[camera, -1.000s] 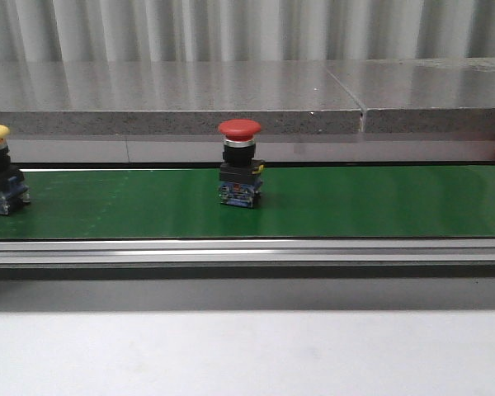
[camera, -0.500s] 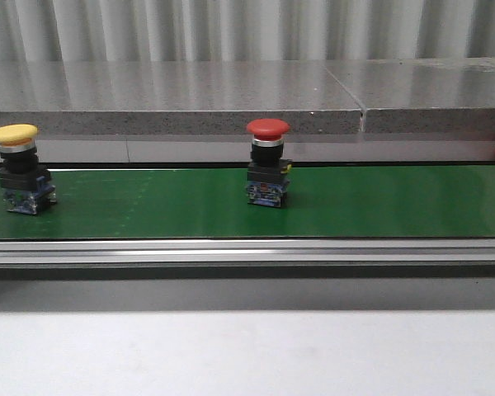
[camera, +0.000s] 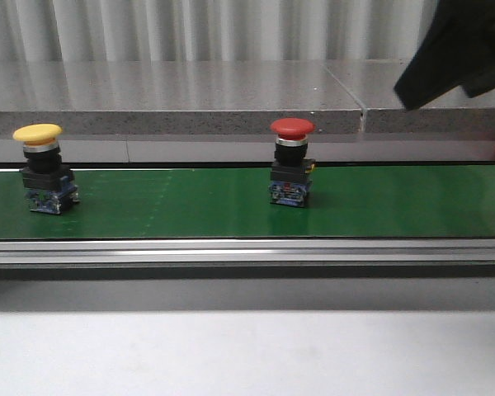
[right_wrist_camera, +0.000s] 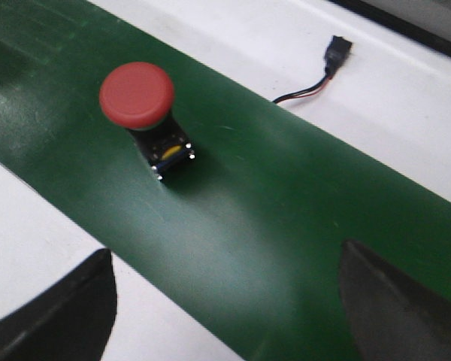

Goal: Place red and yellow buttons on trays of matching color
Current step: 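Lower the right gripper onto the red button on the belt and grasp it, then lower the red button into the red tray and open the right gripper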

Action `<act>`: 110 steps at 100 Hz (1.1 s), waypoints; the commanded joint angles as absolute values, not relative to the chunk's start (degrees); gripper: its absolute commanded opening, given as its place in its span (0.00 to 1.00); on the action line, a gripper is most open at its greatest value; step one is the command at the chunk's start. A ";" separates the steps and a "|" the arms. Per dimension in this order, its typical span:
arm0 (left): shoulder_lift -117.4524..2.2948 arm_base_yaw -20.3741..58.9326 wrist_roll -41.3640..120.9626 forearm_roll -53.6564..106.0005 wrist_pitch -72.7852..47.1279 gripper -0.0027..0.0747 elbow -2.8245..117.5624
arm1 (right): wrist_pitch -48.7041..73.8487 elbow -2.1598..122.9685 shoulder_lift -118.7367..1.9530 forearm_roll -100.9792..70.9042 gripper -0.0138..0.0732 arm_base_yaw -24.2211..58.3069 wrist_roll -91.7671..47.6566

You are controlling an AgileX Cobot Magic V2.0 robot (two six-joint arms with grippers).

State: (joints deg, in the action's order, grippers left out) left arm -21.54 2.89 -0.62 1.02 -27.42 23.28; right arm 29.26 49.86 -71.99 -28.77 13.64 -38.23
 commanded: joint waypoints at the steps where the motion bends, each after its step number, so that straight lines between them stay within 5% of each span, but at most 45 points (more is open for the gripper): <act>1: -21.78 3.37 -0.68 1.63 -23.02 0.01 24.83 | 25.94 54.22 -75.28 -30.10 0.84 15.64 -40.62; 53: -21.78 3.37 -0.68 1.63 -23.02 0.01 24.83 | 26.84 66.58 -91.73 -30.10 0.83 19.87 -40.90; 63: -21.78 3.37 -0.68 1.63 -23.02 0.01 24.83 | 27.03 66.58 -92.08 -30.10 0.70 19.87 -40.90; 72: -21.78 3.37 -0.68 1.63 -23.02 0.01 24.83 | 27.60 66.62 -91.76 -29.81 0.43 19.66 -40.90; 82: -21.78 3.37 -0.68 1.63 -23.02 0.01 24.83 | 30.28 67.50 -90.98 -29.18 0.26 18.48 -40.90; 110: -21.78 3.37 -0.68 1.63 -23.02 0.01 24.83 | 38.29 79.54 -89.20 -28.90 0.24 4.99 -38.50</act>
